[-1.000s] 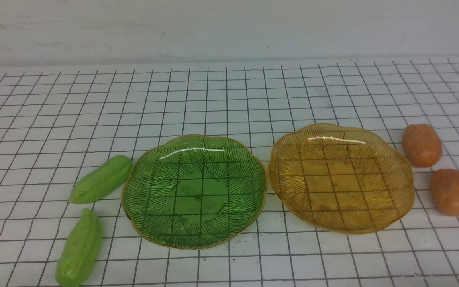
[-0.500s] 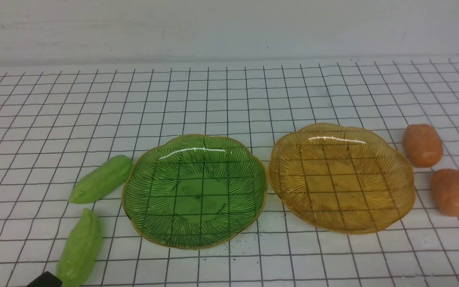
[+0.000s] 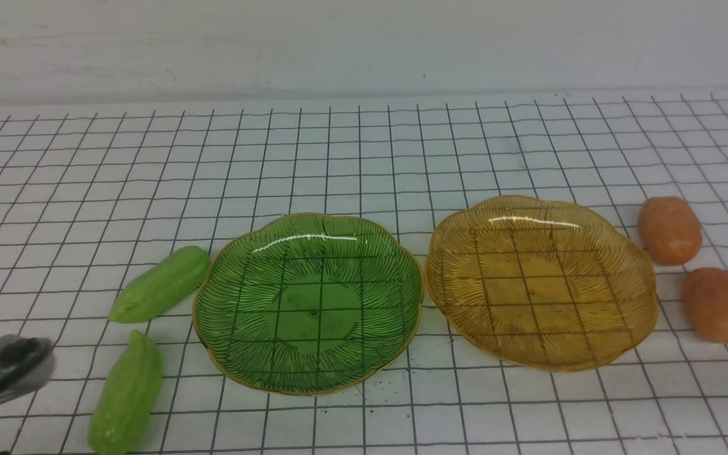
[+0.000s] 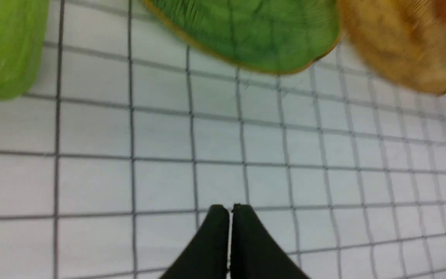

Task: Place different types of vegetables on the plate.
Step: 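Put the potato onto the plate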

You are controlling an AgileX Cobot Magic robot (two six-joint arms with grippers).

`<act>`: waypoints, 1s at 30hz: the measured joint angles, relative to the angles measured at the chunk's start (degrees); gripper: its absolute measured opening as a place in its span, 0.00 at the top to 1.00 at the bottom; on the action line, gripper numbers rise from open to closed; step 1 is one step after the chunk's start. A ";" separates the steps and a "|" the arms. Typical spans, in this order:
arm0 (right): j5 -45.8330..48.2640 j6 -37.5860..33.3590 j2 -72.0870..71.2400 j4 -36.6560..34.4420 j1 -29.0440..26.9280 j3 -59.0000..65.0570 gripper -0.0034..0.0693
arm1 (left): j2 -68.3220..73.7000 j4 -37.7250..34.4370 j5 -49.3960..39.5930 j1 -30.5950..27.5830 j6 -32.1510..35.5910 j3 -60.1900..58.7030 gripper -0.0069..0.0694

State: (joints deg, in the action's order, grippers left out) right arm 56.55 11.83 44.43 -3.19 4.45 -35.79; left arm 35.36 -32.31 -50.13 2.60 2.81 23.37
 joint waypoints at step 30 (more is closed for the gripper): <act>-2.22 7.94 55.23 16.11 -2.22 -33.83 0.25 | 17.44 1.55 -0.24 0.00 6.49 1.82 0.76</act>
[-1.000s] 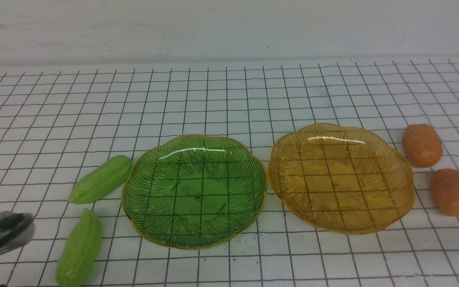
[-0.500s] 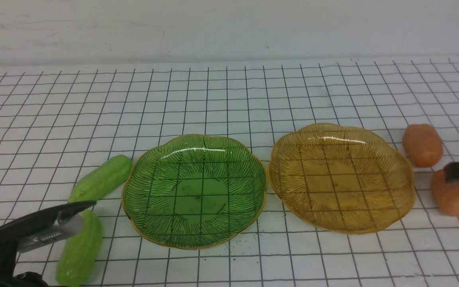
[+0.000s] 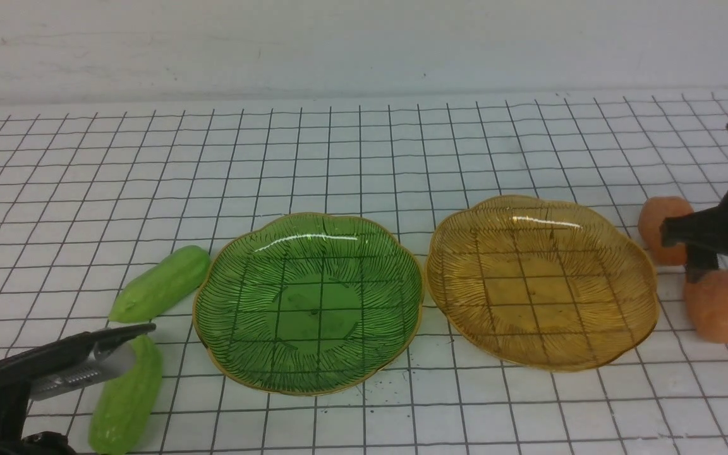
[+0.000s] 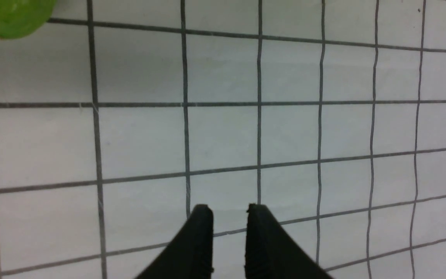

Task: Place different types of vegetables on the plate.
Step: 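Put the potato onto the plate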

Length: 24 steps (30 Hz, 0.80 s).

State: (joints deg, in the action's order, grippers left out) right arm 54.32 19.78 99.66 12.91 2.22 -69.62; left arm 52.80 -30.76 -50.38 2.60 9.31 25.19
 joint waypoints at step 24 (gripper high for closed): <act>4.24 0.89 9.78 8.61 -0.06 -2.62 0.21 | 0.00 0.10 0.89 0.00 0.00 0.00 0.76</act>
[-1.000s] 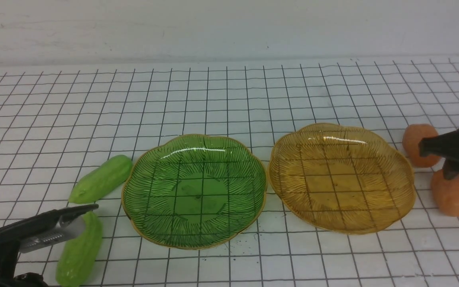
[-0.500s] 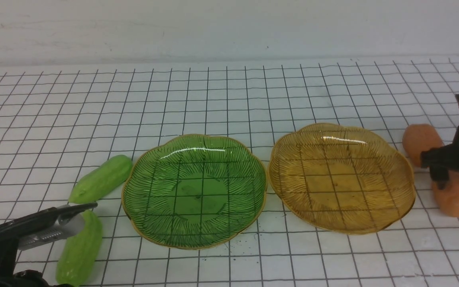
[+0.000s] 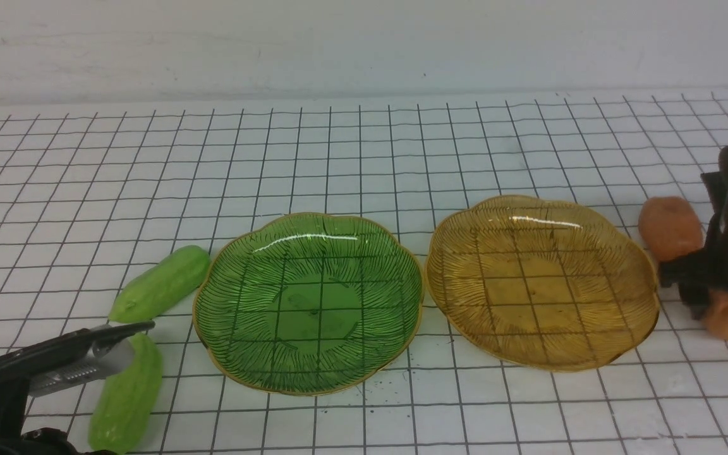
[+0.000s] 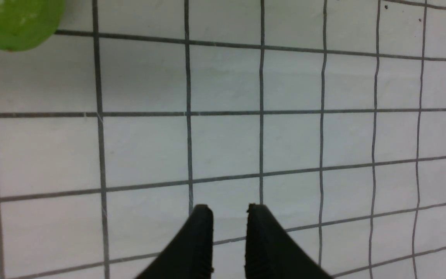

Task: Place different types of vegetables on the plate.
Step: 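Put the potato onto the plate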

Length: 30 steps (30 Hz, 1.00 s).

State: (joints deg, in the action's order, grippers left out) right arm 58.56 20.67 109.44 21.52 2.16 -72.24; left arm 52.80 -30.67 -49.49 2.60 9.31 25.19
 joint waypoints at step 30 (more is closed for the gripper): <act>0.70 -22.62 1.45 -33.82 6.72 -10.25 0.03 | 0.00 -0.06 1.69 0.00 0.00 0.00 0.76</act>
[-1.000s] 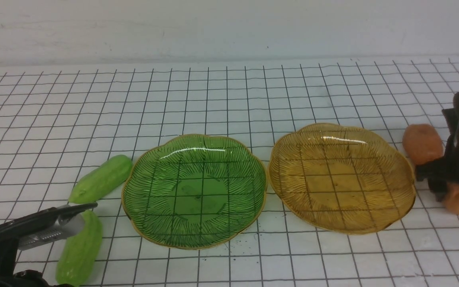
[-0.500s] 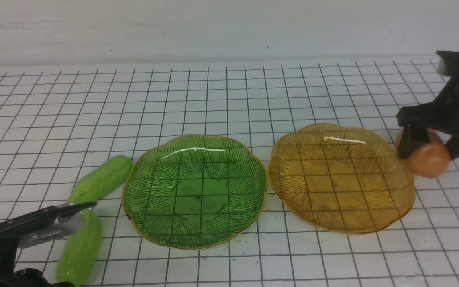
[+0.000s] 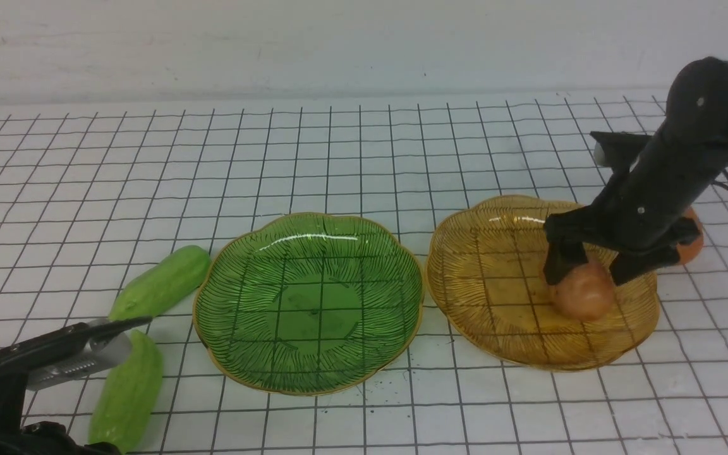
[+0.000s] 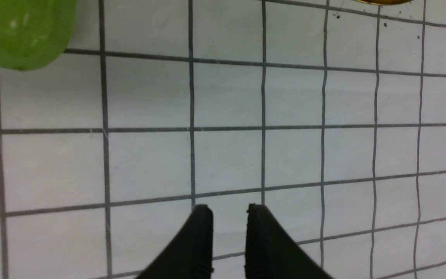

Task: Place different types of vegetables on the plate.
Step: 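Put the potato onto the plate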

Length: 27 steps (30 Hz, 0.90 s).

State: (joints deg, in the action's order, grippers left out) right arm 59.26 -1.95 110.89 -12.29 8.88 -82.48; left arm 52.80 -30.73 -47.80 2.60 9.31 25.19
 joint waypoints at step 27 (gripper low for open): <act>-4.61 24.86 10.08 30.75 -6.20 -11.46 0.09 | 0.00 0.00 0.00 0.00 0.00 0.00 0.76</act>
State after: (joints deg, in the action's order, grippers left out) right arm 54.65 22.90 120.97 18.45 2.68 -93.95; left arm 52.80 -30.73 -47.80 2.60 9.31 25.19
